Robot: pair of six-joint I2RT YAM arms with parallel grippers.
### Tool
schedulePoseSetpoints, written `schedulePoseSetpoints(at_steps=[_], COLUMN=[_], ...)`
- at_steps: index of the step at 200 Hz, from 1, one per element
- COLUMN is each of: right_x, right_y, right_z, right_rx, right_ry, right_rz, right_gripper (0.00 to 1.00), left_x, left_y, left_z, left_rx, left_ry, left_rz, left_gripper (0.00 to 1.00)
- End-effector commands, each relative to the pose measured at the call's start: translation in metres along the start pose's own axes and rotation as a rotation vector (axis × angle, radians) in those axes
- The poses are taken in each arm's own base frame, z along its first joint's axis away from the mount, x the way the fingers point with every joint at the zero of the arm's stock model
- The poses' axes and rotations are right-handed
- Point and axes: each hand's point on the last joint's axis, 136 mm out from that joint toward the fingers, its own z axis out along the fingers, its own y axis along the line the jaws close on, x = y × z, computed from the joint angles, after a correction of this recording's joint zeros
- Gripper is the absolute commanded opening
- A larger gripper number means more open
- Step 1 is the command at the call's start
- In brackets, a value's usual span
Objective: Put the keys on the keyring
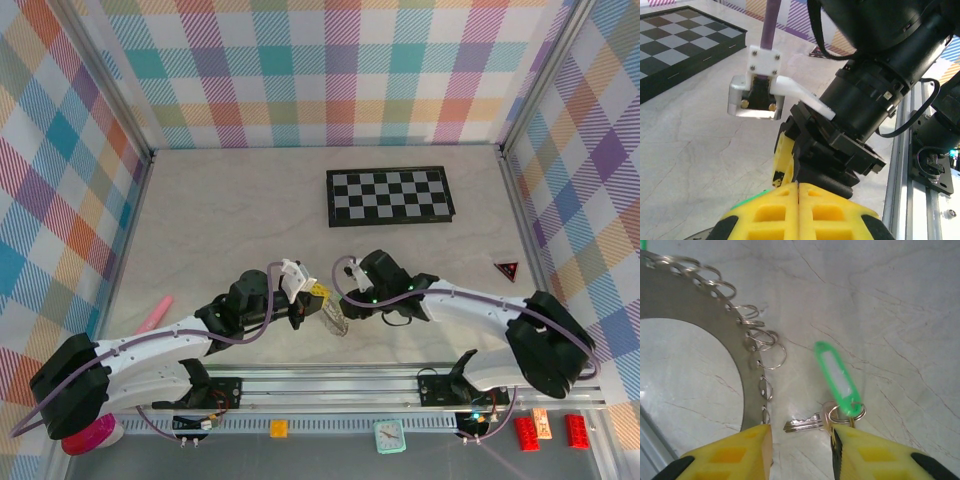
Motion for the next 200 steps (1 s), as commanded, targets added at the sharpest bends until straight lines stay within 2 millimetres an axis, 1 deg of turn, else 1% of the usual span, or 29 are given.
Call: schedulePoseSetpoints(at_steps=[1, 23, 32, 49, 72, 100, 133, 155, 181, 200], right_x=[-0.024, -0.037, -0.042, -0.039, -0.037, -0.030, -0.032, -0.033, -0.033, -0.032], right_y=[0.019, 0.051, 0.061, 0.074, 0.079, 0.089, 0.087, 0.090, 0.094, 0.098], right_z=[-0.025, -0.054, -0.066, -0.079, -0.083, -0.081, -0.080, -0.080, -0.080, -0.081], right_rx=[-0.076, -0.222, -0.265, -0.320, -0.342, -0.418, -0.415, -0.427, -0.454, -0.479], right_ry=[-0.119, -0.298, -0.384, -0.484, -0.498, -0.465, -0.483, -0.485, -0.479, -0.476], right_rz=[-0.096, -0.307, -0.386, -0.530, -0.591, -0.597, -0.581, -0.590, -0.598, -0.610], right_gripper=[0.36, 0.36, 0.37, 0.36, 0.34, 0.33, 0.30, 0.29, 0.25, 0.20], left_x=[-0.017, -0.020, -0.021, -0.024, -0.026, -0.029, -0.028, -0.030, -0.031, -0.033], left_y=[-0.014, -0.018, -0.020, -0.023, -0.026, -0.030, -0.034, -0.036, -0.039, -0.040], left_z=[-0.003, -0.004, -0.005, -0.006, -0.009, -0.013, -0.015, -0.016, -0.016, -0.017], left_rx=[0.054, 0.078, 0.091, 0.110, 0.131, 0.146, 0.168, 0.180, 0.194, 0.198], left_ry=[-0.081, -0.107, -0.116, -0.127, -0.144, -0.165, -0.166, -0.177, -0.185, -0.193], left_rz=[0.048, 0.057, 0.065, 0.075, 0.089, 0.103, 0.111, 0.117, 0.118, 0.117], left_gripper=[0.00, 0.00, 0.00, 0.00, 0.00, 0.00, 0.00, 0.00, 0.00, 0.00])
